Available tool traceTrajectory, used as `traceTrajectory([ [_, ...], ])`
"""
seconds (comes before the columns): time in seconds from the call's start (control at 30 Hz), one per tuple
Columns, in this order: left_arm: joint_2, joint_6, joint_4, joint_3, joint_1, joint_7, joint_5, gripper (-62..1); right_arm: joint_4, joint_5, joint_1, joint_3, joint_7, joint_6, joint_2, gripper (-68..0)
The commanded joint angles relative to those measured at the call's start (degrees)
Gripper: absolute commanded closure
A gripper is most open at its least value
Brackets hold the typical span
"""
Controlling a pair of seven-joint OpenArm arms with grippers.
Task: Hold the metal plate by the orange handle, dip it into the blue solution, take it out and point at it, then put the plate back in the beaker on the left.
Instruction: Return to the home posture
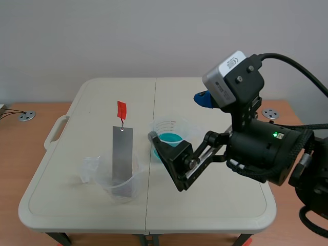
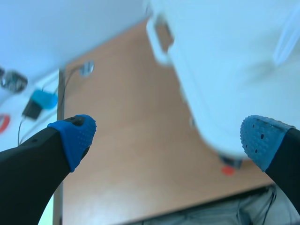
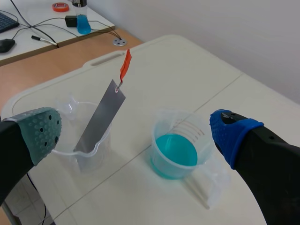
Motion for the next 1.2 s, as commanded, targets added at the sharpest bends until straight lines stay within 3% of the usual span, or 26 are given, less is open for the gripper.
traceTrajectory([
  [0.0,1.8,0.1,1.5,0.5,-1.1,-2.4,-0.1,-62.3,2.1,0.4,-1.5,1.0,2.1,0.0,0.9,-66.3],
  [0.2,7.6,-2.4,6.6,1.4,-3.2,-5.8,0.7,-62.3,4.6,0.4,-9.3,4.6,5.0,-0.1,2.0,-66.4],
  [0.4,12.2,-3.8,7.7,6.4,-5.4,-5.8,8.2,-62.3,6.7,-0.3,-16.3,9.0,7.8,0.0,2.0,-66.4],
  [0.53,13.4,-3.8,7.7,9.8,-6.6,-5.6,11.0,-62.3,7.5,-0.4,-20.4,11.9,10.3,0.0,2.0,-66.3],
  [0.8,13.6,-3.8,7.7,13.5,-7.7,-6.0,11.1,-62.3,8.2,-0.4,-27.0,16.5,14.8,0.0,2.0,-66.3],
  [1.17,13.6,-3.8,7.7,13.5,-8.3,-6.0,11.1,-62.3,8.3,-0.4,-28.4,18.1,15.4,0.0,2.0,-66.3],
])
